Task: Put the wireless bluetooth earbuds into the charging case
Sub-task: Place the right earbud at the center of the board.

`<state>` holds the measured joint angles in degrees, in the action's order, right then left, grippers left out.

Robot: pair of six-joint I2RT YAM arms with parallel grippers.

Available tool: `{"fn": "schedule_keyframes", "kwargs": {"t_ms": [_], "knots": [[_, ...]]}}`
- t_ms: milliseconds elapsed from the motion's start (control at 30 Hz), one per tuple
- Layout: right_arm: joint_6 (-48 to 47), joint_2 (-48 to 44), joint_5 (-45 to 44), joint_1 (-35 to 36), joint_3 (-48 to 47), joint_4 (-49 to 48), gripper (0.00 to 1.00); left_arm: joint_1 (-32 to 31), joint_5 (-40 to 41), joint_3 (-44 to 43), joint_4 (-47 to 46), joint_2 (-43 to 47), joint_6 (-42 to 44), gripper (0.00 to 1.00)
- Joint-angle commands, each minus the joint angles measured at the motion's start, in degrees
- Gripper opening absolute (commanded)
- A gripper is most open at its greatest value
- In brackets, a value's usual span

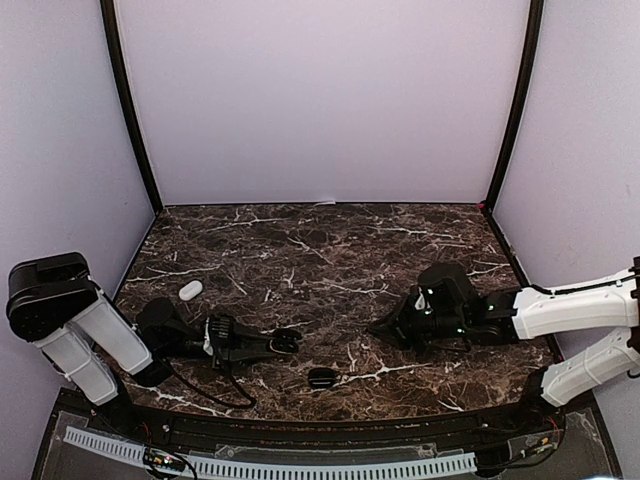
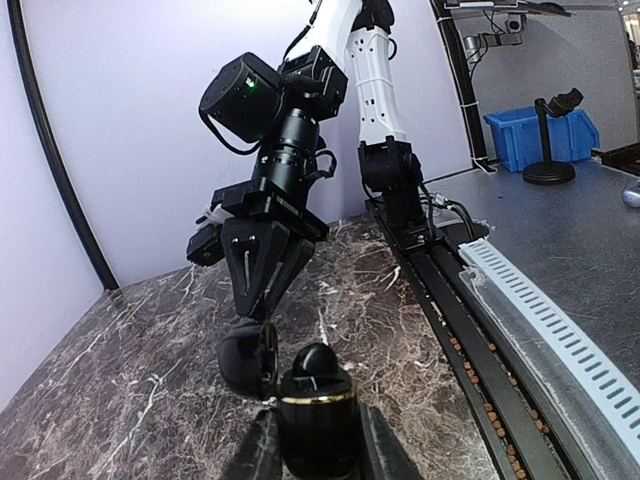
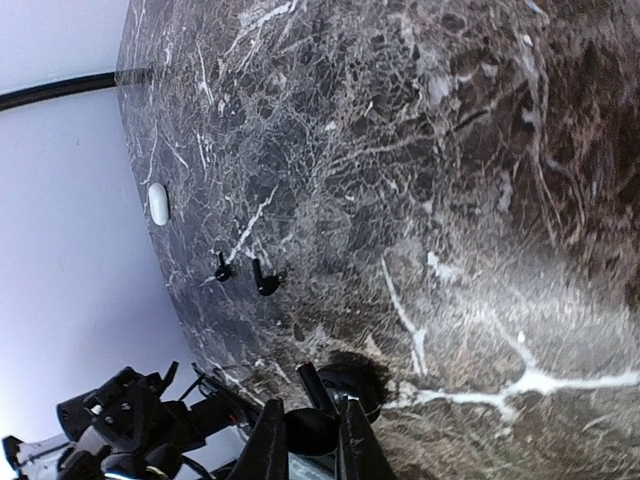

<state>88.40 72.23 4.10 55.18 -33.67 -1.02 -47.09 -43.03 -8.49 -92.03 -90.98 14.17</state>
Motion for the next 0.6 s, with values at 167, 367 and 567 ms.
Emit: {"fn": "schedule_keyframes", "kwargs": {"t_ms": [167, 367, 567], "knots": [[-25.2, 8.1, -9.7, -1.7, 4.9, -19.6, 0.0, 0.2, 1.5, 1.2, -0.4, 2.8, 0.5, 0.1], [-22.0, 12.3, -10.4, -1.8, 1.0, -16.7, 0.0, -0.1, 1.2, 1.2, 0.0, 2.2, 2.6, 0.1], [-15.5, 16.5, -8.8, -1.9, -6.2, -3.1, 0.0, -4.5, 6.0, 1.5, 4.6, 3.0, 13.3, 0.1]]}}
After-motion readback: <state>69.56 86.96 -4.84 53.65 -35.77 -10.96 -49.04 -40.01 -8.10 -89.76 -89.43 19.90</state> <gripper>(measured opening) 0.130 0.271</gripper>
